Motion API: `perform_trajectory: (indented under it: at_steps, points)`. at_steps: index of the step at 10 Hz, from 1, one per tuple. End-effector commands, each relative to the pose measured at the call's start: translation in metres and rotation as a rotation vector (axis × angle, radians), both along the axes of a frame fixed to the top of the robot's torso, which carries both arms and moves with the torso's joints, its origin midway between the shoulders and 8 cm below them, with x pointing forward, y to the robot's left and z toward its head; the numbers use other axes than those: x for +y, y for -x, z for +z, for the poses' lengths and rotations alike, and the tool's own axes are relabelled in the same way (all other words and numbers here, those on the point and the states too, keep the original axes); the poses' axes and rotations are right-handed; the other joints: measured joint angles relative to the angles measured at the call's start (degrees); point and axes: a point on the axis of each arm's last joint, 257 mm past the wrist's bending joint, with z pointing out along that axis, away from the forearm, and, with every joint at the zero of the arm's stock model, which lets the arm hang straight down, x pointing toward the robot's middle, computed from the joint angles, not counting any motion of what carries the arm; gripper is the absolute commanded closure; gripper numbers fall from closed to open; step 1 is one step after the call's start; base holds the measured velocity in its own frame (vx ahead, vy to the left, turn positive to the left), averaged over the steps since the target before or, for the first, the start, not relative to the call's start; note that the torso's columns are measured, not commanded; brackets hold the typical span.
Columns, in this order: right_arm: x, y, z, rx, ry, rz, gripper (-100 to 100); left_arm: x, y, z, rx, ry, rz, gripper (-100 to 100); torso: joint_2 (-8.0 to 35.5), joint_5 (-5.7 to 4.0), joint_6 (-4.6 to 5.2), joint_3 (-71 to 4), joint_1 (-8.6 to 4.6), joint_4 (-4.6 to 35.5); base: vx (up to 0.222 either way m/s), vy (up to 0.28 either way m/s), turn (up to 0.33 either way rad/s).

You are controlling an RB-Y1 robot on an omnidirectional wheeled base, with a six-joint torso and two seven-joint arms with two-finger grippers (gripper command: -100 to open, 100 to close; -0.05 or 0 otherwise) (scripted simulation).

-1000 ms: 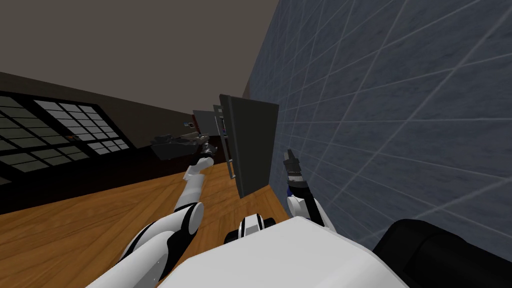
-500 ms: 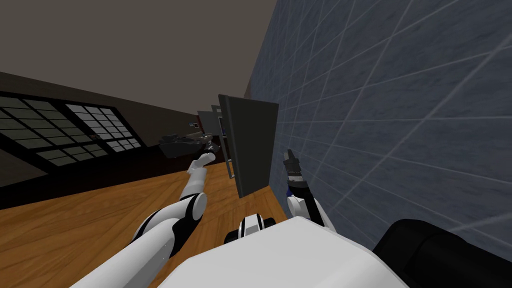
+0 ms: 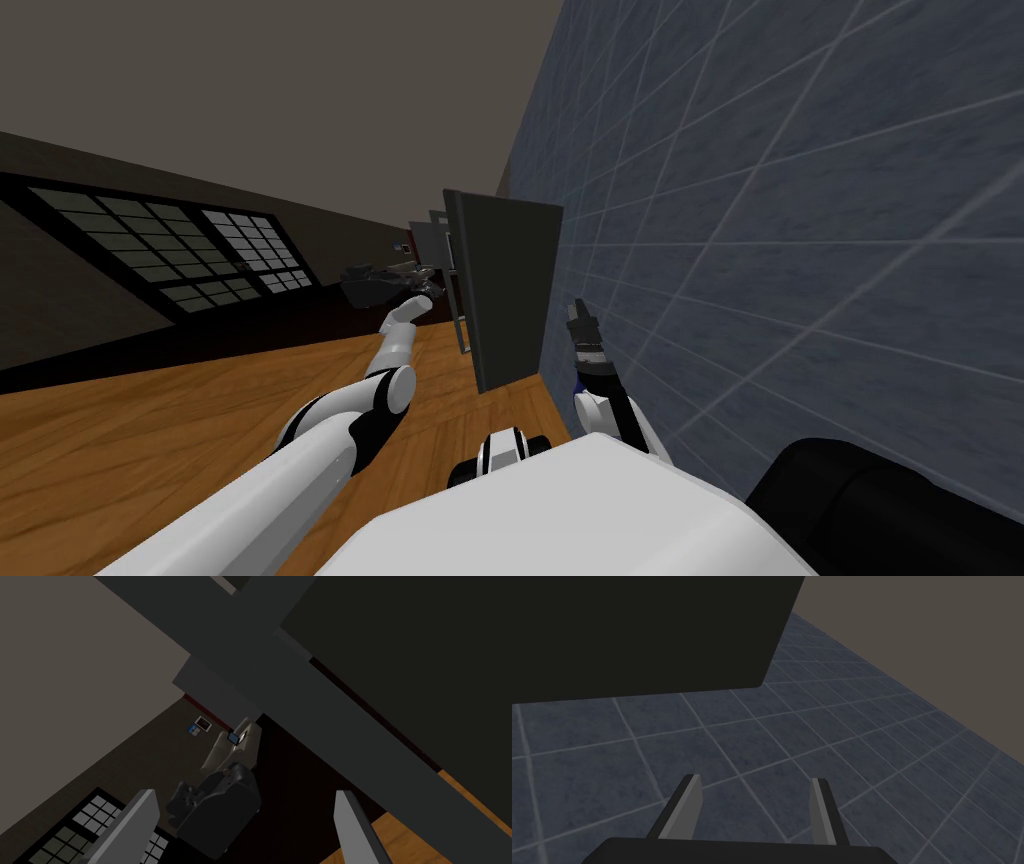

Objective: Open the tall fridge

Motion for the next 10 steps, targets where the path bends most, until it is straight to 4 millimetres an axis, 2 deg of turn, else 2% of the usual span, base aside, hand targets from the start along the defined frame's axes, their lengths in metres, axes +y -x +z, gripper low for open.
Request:
perform_trajectory:
  at_steps: [1, 2, 5, 8, 9, 10]
  points:
    - [0.0, 0.0, 0.0, 0.0, 0.0, 0.0, 0, -0.017, -0.009, 0.012, 0.023, 0.034, -0.039, -100, -0.07, -0.01, 0.06, -0.04, 0.02, 0.0, -0.016, -0.093, 0.07]
    - [0.0, 0.0, 0.0, 0.0, 0.0, 0.0, 0, -0.018, -0.013, 0.012, 0.043, 0.05, -0.05, -100, -0.15, -0.02, 0.01, -0.1, -0.01, 0.0, -0.016, -0.099, 0.084]
    - [0.0, 0.0, 0.0, 0.0, 0.0, 0.0, 0, -0.025, -0.018, 0.028, 0.054, 0.076, -0.074, -100, -0.16, 0.19, -0.31, -0.11, 0.5, -0.08, -0.006, -0.081, 0.068]
    - [0.0, 0.0, 0.0, 0.0, 0.0, 0.0, 0, -0.025, -0.022, 0.041, 0.067, 0.099, -0.09, -100, -0.08, 0.16, -0.29, -0.05, 0.43, -0.05, -0.015, -0.07, 0.066]
    - [0.0, 0.0, 0.0, 0.0, 0.0, 0.0, 0, -0.026, -0.021, 0.038, 0.064, 0.094, -0.087, -100, -0.12, 0.16, -0.29, -0.08, 0.43, -0.06, -0.004, -0.026, 0.01]
    - [0.0, 0.0, 0.0, 0.0, 0.0, 0.0, 0, 0.017, -0.019, 0.036, 0.068, 0.102, -0.013, -100, -0.15, 0.18, -0.29, -0.1, 0.5, -0.08, -0.053, 0.029, -0.427]
